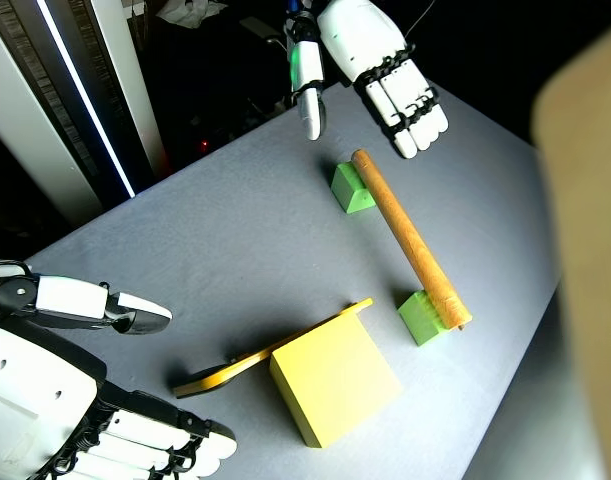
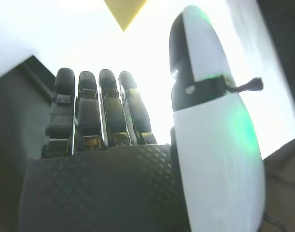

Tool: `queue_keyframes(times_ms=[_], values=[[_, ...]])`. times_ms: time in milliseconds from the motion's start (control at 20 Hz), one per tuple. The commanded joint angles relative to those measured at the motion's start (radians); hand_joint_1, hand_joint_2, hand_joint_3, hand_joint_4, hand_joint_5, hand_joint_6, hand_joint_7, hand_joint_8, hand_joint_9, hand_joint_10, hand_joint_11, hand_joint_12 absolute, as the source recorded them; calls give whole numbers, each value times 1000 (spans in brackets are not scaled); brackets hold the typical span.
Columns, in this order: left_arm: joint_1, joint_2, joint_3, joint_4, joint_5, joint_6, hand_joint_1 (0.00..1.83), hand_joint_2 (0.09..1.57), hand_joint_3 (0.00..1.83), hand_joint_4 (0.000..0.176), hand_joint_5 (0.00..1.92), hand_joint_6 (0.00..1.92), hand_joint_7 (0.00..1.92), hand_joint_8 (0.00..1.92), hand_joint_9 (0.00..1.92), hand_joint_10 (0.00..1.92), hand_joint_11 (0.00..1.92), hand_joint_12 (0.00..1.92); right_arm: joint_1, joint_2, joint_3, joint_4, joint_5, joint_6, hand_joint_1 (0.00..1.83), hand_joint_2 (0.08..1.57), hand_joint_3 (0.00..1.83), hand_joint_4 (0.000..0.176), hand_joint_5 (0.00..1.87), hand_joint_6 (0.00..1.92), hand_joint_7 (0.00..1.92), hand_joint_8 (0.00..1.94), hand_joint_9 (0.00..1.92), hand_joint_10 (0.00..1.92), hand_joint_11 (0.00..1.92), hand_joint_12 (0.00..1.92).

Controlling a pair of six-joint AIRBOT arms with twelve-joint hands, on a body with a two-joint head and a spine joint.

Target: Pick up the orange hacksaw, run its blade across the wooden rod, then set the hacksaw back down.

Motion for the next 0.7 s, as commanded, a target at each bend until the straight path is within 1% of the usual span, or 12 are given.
queue_keyframes(times_ms=[0, 100, 150, 200, 250, 300, 350, 400, 450, 500, 600, 650], values=[[8, -3, -5, 83, -142, -23, 0, 1243, 11, 0, 0, 0, 0, 0, 0, 0, 0, 0, 5, -2, 6, 2, 52, -4, 1123, 1010, 0, 0, 168, 1, 136, 0, 116, 1, 0, 415], [65, -22, -8, 111, -197, -81, 0, 1245, 11, 0, 0, 0, 0, 0, 0, 0, 0, 0, -4, -35, 13, 2, 83, -10, 1160, 988, 0, 0, 191, 5, 150, 3, 124, 3, 0, 443], [89, -30, -9, 124, -206, -104, 0, 1245, 10, 0, 0, 0, 0, 0, 0, 0, 0, 0, -8, -54, 22, 2, 95, -10, 1119, 1015, 3, 0, 151, 0, 116, 0, 90, 0, 0, 389], [111, -41, -9, 135, -222, -125, 0, 1244, 10, 0, 0, 0, 0, 0, 0, 0, 0, 0, -14, -72, 33, 3, 107, -11, 1114, 1000, 0, 0, 162, 4, 137, 5, 114, 7, 0, 452], [135, -54, -10, 146, -244, -145, 0, 1244, 9, 0, 0, 0, 0, 0, 0, 0, 0, 0, -22, -92, 45, 5, 126, -11, 1114, 1020, 4, 0, 128, 4, 110, 5, 89, 5, 0, 372], [148, -58, -11, 147, -254, -155, 0, 1248, 11, 0, 0, 0, 0, 0, 0, 0, 0, 0, -26, -105, 52, 11, 136, -11, 1135, 995, 0, 0, 166, 7, 154, 8, 130, 10, 0, 474], [167, -61, -16, 151, -264, -163, 0, 1247, 9, 0, 0, 0, 0, 0, 0, 0, 0, 0, -30, -121, 61, 24, 142, -11, 1091, 1015, 5, 0, 145, 1, 142, 2, 120, 3, 0, 463], [186, -63, -19, 152, -275, -168, 0, 1248, 10, 0, 0, 0, 0, 0, 0, 0, 0, 0, -35, -138, 71, 34, 147, -11, 1083, 1020, 4, 0, 145, 1, 143, 1, 118, 1, 0, 445], [202, -65, -19, 152, -283, -177, 0, 1248, 10, 0, 0, 0, 0, 0, 0, 0, 0, 0, -41, -153, 78, 36, 161, -12, 1087, 1037, 7, 0, 134, 2, 119, 3, 102, 2, 0, 375], [221, -69, -19, 152, -293, -189, 0, 1246, 8, 0, 0, 0, 0, 0, 0, 0, 0, 0, -46, -169, 87, 37, 174, -12, 1114, 1029, 1, 0, 166, 8, 146, 9, 127, 9, 0, 427], [270, -93, -14, 159, -334, -231, 0, 1246, 8, 0, 0, 0, 0, 0, 0, 0, 0, 0, -55, -211, 113, 48, 208, -13, 1119, 1026, 0, 0, 176, 7, 161, 8, 144, 10, 0, 465], [303, -122, -6, 176, -354, -258, 0, 1249, 9, 0, 0, 0, 0, 0, 0, 0, 0, 0, -71, -247, 123, 50, 221, -13, 1080, 1059, 7, 0, 178, 0, 160, 1, 140, 1, 0, 447]])
